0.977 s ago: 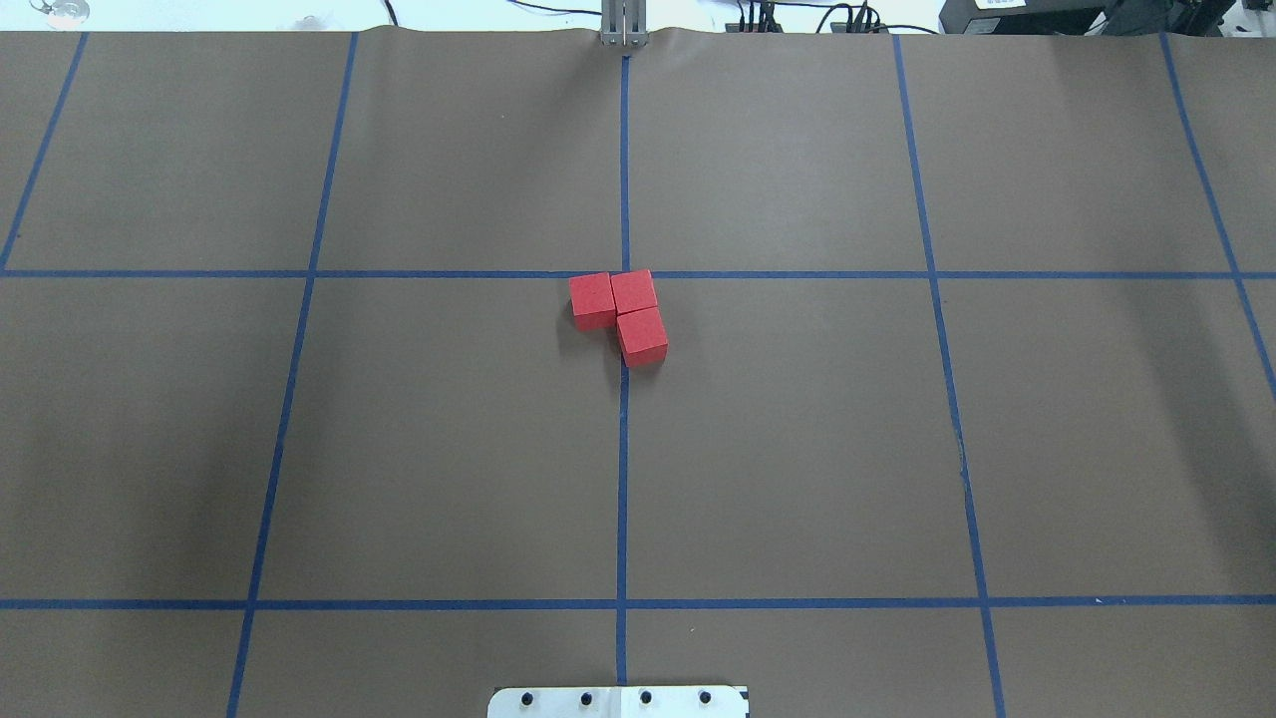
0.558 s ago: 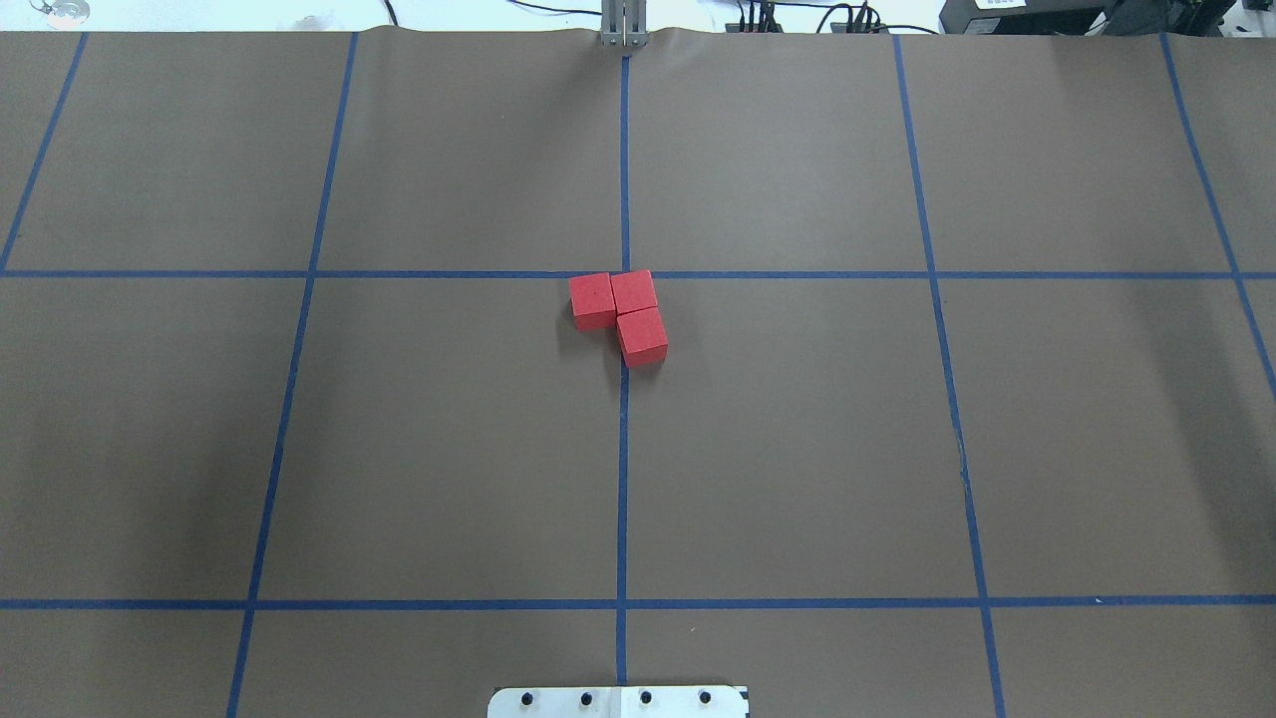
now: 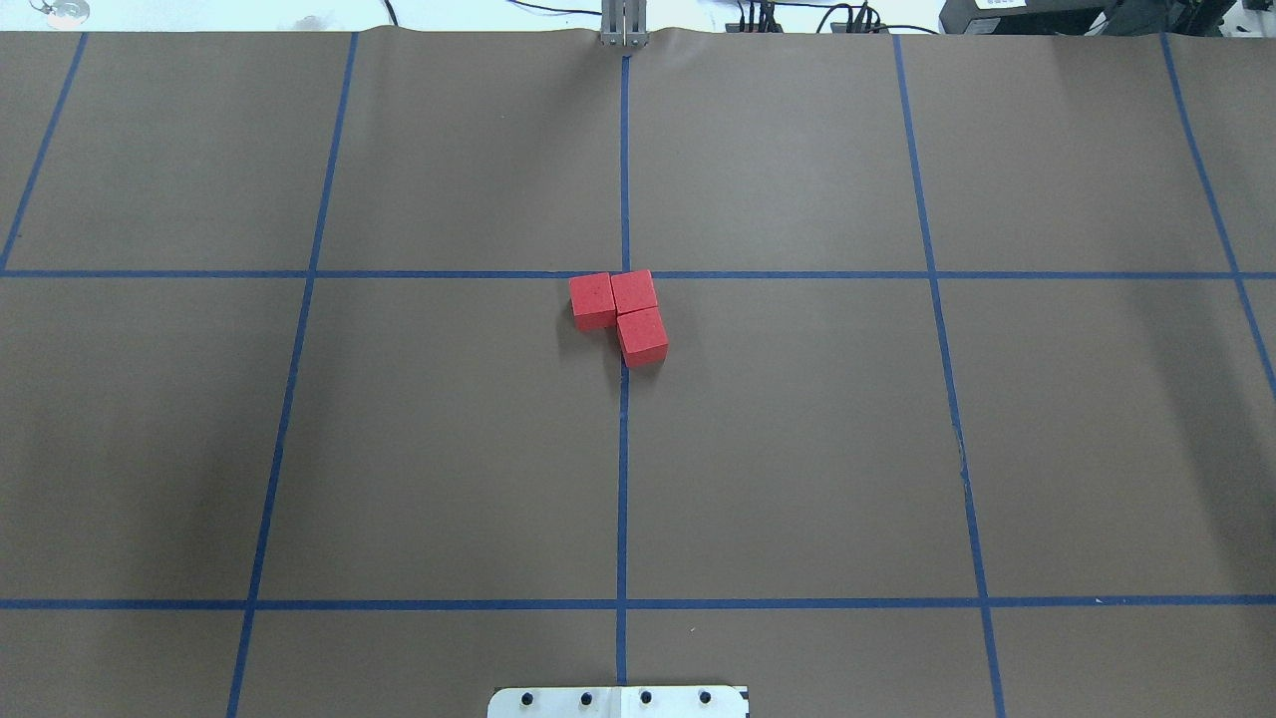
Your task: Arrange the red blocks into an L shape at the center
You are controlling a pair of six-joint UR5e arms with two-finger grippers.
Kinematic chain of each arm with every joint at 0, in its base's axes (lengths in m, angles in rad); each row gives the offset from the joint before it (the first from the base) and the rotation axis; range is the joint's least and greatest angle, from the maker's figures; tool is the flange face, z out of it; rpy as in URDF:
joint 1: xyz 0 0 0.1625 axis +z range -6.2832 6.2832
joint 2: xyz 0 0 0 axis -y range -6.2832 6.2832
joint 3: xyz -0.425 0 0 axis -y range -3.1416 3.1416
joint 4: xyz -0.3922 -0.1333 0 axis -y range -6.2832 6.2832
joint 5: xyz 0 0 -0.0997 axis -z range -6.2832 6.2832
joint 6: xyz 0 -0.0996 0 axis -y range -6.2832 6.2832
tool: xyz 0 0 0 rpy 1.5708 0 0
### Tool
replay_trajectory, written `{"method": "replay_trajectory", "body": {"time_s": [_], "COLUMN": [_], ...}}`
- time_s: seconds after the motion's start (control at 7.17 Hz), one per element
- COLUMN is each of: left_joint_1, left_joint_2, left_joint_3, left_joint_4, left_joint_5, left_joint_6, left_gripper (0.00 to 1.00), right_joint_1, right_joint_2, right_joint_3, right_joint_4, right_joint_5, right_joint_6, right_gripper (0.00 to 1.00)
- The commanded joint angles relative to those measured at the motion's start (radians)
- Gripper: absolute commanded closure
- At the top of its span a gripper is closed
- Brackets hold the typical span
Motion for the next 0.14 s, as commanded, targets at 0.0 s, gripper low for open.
{"method": "replay_trajectory", "body": {"time_s": [0.0], "left_joint_1": [0.0], "left_joint_2": [-0.002], "left_joint_3": [-0.003], "left_joint_4": [0.0], "left_joint_5": [-0.001], "left_joint_6": [0.0], "left_gripper": [0.0], "right_joint_1": [0.0], "right_joint_2": [0.004], "right_joint_3": [0.008], "right_joint_4": [0.001], "right_joint_5": [0.001], "right_joint_6": [0.0], "right_gripper": [0.01]}}
